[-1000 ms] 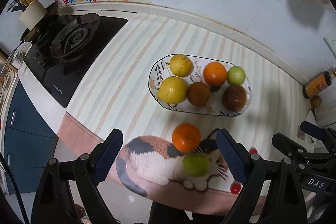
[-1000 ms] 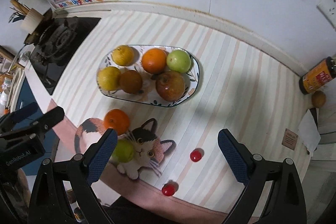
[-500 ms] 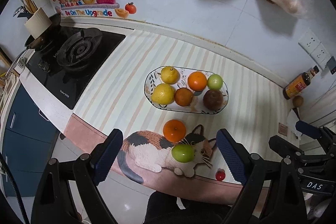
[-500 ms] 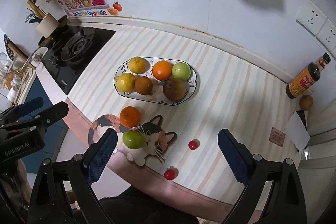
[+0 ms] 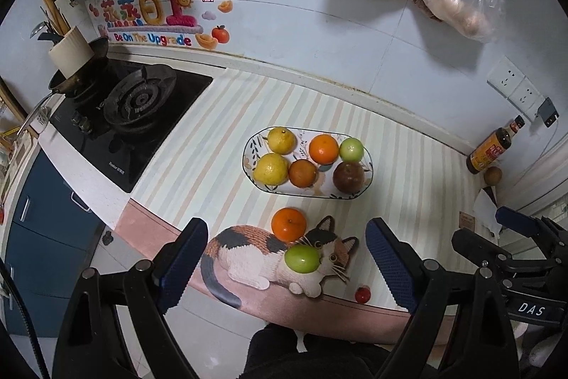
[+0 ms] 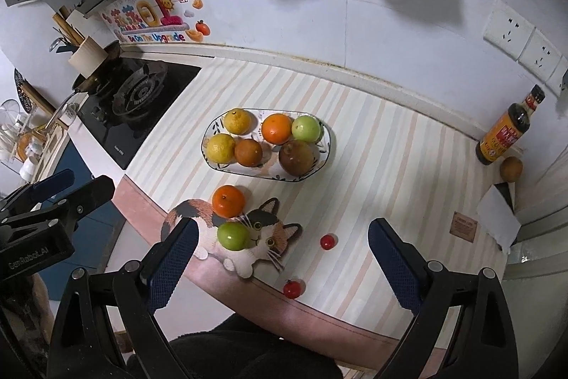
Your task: Organize fruits
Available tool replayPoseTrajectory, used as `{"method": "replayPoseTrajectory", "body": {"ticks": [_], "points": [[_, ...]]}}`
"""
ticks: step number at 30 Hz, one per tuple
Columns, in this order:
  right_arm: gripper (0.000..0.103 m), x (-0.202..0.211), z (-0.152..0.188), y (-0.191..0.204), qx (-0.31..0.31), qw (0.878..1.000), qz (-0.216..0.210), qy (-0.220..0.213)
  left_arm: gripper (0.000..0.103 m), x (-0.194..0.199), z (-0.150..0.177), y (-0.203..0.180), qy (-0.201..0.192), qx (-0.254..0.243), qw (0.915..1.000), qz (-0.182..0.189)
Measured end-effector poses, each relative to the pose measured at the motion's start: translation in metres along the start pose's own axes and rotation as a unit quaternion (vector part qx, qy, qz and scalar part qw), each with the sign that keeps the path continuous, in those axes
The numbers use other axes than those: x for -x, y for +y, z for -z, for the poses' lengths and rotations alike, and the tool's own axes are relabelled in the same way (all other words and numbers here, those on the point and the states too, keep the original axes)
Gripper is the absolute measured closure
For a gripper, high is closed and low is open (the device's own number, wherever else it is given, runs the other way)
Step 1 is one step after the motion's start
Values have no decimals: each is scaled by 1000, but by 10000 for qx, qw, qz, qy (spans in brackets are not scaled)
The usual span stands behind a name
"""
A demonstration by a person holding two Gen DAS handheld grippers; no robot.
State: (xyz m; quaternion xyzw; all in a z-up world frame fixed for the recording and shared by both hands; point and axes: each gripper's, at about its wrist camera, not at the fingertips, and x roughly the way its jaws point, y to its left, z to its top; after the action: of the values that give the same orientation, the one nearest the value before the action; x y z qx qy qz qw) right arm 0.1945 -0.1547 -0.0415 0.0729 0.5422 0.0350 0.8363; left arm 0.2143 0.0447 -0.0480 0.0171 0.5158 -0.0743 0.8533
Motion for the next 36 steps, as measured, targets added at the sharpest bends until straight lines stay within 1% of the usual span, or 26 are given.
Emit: {"method": "replayPoseTrajectory", "body": {"ticks": [1, 3, 4, 5, 8, 12, 14, 17, 20, 23, 24, 25, 26, 27, 28, 29, 31, 32, 34, 36], "points": [[5, -7, 0, -1, -36, 10000, -21, 71, 12, -2, 0, 0, -9, -36, 10000, -69], [5, -20, 1, -1, -87, 9998, -62, 192, 11, -10, 1, -1, -89, -186, 9991, -382], [5, -32, 2, -2, -123, 9994, -147, 298, 9, -18, 2, -2, -98, -280, 9978, -589], [5, -42, 3, -1, -140, 9989, -196, 390, 2, -25, 3, -1, -84, -342, 9966, -743], [5, -84, 8, 4, -159, 9964, -385, 735, 0, -49, 7, 7, -3, -446, 9931, -1088], [5, -149, 18, 17, -130, 9901, -613, 1259, 0, -91, 15, 24, 351, -472, 9874, -1470], [5, -182, 23, 26, -130, 9846, -786, 1553, 0, -114, 20, 37, 584, -449, 9837, -1640], [5, -229, 33, 40, -156, 9754, -1003, 1957, 0, -137, 28, 50, 824, -409, 9791, -1812], [5, -268, 43, 49, -246, 9666, -1103, 2302, 0, -159, 34, 68, 1103, -315, 9748, -1916], [8, -297, 52, 54, -431, 9582, -1253, 2537, 0, -173, 36, 80, 1279, -199, 9730, -1910], [12, -304, 55, 56, -466, 9567, -1298, 2563, 0, -176, 37, 83, 1332, -168, 9730, -1877], [21, -310, 58, 57, -517, 9554, -1348, 2576, 0, -179, 36, 85, 1392, -137, 9730, -1836], [28, -313, 60, 57, -542, 9545, -1381, 2587, 0, -182, 36, 86, 1438, -112, 9733, -1788], [38, -315, 61, 56, -568, 9541, -1389, 2591, 0, -184, 35, 85, 1450, -94, 9741, -1733], [41, -315, 61, 54, -645, 9535, -1470, 2552, 0, -186, 33, 85, 1445, -87, 9751, -1679], [41, -314, 61, 52, -663, 9542, -1453, 2528, 0, -189, 31, 82, 1436, -89, 9767, -1589], [41, -308, 59, 49, -551, 9608, -1229, 2422, 0, -195, 27, 74, 1445, -117, 9793, -1410], [41, -306, 58, 45, -542, 9624, -1193, 2381, 0, -198, 24, 71, 1449, -132, 9804, -1325], [41, -298, 57, 31, -597, 9647, -1065, 2334, 0, -206, 20, 61, 1510, -132, 9829, -1048], [41, -291, 55, 18, -662, 9674, -962, 2248, 0, -219, 16, 48, 1665, -106, 9832, -745]]}}
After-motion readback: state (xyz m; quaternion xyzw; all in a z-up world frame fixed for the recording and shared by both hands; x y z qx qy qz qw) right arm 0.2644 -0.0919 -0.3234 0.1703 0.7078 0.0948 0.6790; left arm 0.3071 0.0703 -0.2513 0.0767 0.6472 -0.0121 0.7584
